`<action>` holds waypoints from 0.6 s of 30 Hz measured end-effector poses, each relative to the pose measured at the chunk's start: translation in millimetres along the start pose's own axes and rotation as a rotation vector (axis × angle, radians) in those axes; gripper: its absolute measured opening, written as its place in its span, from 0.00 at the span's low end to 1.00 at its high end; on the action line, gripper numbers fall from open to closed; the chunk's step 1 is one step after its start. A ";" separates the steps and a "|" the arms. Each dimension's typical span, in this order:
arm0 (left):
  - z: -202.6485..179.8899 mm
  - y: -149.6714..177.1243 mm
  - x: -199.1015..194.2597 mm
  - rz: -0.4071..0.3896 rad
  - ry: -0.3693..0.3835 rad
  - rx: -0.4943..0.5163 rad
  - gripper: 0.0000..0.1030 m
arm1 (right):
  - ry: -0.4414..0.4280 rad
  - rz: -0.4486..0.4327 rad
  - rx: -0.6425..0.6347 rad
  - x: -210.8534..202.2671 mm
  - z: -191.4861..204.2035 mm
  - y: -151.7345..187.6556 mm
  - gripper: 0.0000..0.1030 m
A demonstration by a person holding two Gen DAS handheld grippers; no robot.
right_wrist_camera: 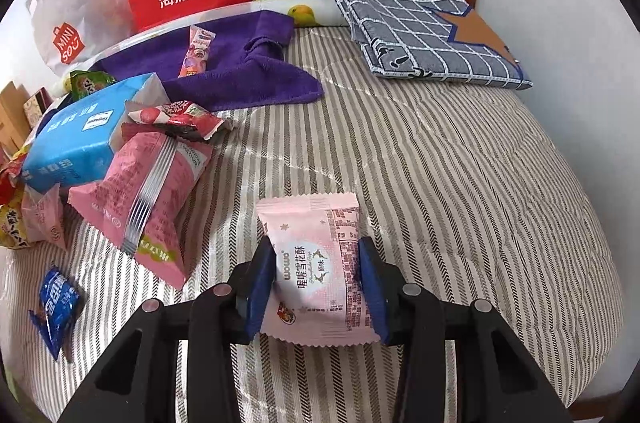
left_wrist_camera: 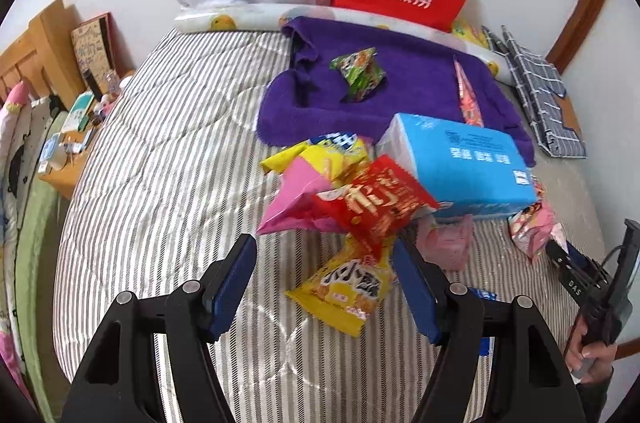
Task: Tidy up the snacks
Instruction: 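Grasp the red snack packet with the left gripper while the right lifts the pink packet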
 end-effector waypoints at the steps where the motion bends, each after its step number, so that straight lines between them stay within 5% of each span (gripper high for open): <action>1: -2.1 -1.1 0.1 -0.005 0.002 0.007 0.68 | -0.003 0.000 0.005 0.6 -0.7 -0.7 0.39; 18: -36.9 -20.1 33.1 0.017 -0.008 0.132 0.68 | 0.002 -0.043 0.014 0.8 -0.2 1.4 0.41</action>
Point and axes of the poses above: each gripper's, at about its wrist camera, not at the fingertips, and x roughly the way its jaws point, z to its left, y to its underside, the point moved 4 cm from there along x, roughly the way its jaws point, and after that the axes turned 2 degrees about x, right-handed, at the moved point
